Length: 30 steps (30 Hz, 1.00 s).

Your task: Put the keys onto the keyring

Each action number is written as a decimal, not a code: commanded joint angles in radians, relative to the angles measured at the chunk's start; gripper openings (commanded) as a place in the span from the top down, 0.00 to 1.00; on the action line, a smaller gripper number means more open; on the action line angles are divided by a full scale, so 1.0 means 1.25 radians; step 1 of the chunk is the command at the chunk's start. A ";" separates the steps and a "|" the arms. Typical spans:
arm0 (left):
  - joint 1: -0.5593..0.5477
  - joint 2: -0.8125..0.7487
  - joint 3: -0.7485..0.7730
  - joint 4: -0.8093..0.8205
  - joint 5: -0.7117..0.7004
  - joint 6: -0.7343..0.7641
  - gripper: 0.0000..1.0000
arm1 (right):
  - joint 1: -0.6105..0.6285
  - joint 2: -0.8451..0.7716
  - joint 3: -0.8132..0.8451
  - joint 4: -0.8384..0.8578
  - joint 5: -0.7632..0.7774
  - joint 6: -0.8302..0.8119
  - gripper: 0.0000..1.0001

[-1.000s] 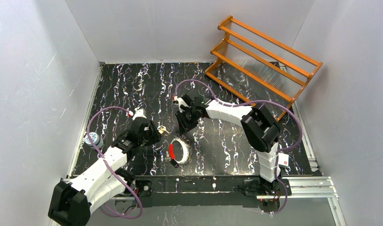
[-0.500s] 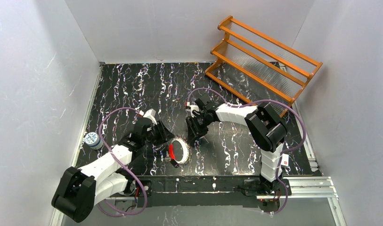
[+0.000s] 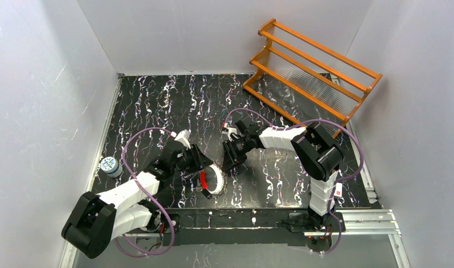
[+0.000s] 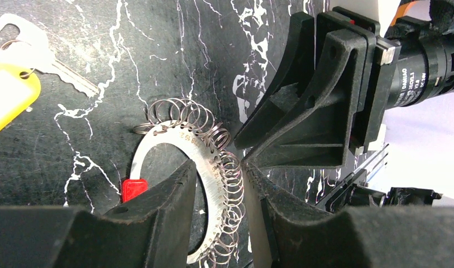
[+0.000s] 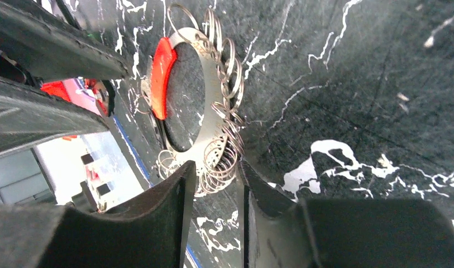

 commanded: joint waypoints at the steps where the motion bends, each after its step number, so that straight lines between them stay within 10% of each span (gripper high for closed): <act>1: -0.015 0.001 -0.003 0.018 0.009 0.006 0.65 | -0.002 -0.002 0.000 0.047 -0.033 0.015 0.62; 21: -0.051 0.016 0.085 -0.131 -0.027 0.173 0.64 | -0.005 0.026 0.039 0.002 0.054 -0.031 0.54; 30: -0.051 -0.037 0.068 -0.146 -0.056 0.164 0.62 | -0.004 0.063 0.068 0.031 0.004 -0.031 0.66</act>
